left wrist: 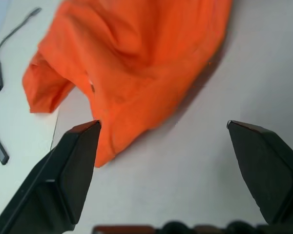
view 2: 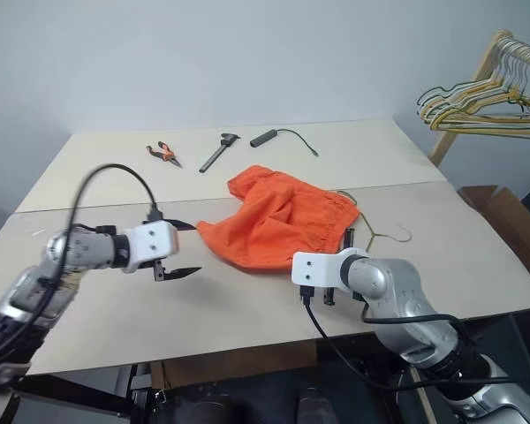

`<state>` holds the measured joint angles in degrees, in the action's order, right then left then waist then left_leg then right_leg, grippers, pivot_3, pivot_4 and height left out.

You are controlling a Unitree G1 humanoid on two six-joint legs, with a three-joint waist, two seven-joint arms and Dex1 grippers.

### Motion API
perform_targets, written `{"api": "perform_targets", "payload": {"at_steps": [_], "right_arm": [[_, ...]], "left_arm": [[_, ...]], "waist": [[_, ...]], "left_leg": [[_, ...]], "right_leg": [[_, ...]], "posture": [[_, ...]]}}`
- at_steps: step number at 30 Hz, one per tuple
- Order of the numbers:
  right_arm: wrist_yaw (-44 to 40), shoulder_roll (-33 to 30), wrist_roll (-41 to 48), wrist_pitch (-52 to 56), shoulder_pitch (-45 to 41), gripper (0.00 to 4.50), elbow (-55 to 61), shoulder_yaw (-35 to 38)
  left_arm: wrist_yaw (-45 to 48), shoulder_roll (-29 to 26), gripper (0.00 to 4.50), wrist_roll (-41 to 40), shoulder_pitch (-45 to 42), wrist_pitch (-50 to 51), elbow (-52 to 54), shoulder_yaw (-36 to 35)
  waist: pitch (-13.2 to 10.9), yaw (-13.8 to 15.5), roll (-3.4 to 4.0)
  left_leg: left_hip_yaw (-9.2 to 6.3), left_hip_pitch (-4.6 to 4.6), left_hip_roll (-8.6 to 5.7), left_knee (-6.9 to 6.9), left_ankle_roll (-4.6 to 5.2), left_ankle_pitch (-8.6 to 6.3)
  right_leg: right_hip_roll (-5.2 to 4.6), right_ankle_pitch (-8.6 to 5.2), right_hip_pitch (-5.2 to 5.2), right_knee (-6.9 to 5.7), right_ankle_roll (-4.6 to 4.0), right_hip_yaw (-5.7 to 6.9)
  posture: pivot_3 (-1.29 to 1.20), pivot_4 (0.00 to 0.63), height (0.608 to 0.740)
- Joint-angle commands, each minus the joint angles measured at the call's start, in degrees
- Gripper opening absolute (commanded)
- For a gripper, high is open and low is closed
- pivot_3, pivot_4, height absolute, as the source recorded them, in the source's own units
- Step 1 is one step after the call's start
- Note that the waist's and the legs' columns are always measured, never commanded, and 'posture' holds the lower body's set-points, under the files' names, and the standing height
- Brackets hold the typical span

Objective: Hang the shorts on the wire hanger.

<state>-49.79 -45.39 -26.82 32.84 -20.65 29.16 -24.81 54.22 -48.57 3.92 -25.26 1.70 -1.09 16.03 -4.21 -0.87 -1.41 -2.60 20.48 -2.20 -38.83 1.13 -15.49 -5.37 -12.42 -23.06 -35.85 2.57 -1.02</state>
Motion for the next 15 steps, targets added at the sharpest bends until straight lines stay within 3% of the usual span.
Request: {"api": "perform_targets", "payload": {"at_steps": [1, 3, 6, 9, 15], "right_arm": [[-1.9, -1.7, 3.5, -1.9, 0.9, 0.02, 3.5, 5.7], [-2.5, -1.9, 4.5, -1.4, 1.4, 0.02, 4.5, 7.0], [-2.9, -2.2, 5.0, -1.3, 2.0, 0.02, 5.3, 7.9], [-2.7, -2.2, 5.4, -0.7, 2.6, 0.00, 5.9, 8.6], [-1.8, -3.6, 5.9, -2.6, 4.0, 0.00, 3.7, 10.5]], "left_arm": [[-5.2, 5.3, 4.50, 7.7, -6.0, -5.9, -10.7, 3.8], [-10.0, 7.1, 4.50, 14.7, -9.2, -11.4, -18.4, 7.2], [-17.4, 11.3, 4.50, 18.7, -13.5, -15.6, -28.5, 8.3], [-18.0, 13.2, 3.87, 19.0, -16.4, -20.3, -33.8, 8.1], [-16.9, 10.7, 1.97, 18.1, -17.3, -25.8, -35.3, 5.7]], "waist": [[0.0, 0.2, -0.02], [0.1, 0.0, -0.05], [0.1, -0.1, -0.08], [0.1, -0.6, -0.08], [0.1, -1.9, -0.08]], "left_leg": [[0.00, 0.01, 0.00, -0.03, 0.01, 0.00], [0.02, 0.12, 0.01, -0.13, 0.01, -0.01], [0.02, 0.19, 0.00, -0.14, 0.02, -0.01], [0.02, 0.20, 0.01, -0.15, 0.02, -0.01], [-0.03, 0.40, 0.00, -0.20, 0.03, -0.02]], "right_leg": [[-0.01, 0.01, 0.01, -0.01, 0.00, 0.01], [0.00, 0.03, -0.02, 0.00, 0.00, 0.08], [0.00, 0.03, -0.07, -0.01, 0.01, 0.07], [-0.01, 0.05, -0.08, -0.01, 0.02, 0.06], [-0.07, 0.07, -0.25, -0.02, 0.05, 0.05]], "posture": [[-0.09, 0.000, 0.740], [-0.10, 0.000, 0.740], [-0.12, 0.000, 0.740], [-0.13, 0.000, 0.740], [-0.14, 0.000, 0.740]]}}
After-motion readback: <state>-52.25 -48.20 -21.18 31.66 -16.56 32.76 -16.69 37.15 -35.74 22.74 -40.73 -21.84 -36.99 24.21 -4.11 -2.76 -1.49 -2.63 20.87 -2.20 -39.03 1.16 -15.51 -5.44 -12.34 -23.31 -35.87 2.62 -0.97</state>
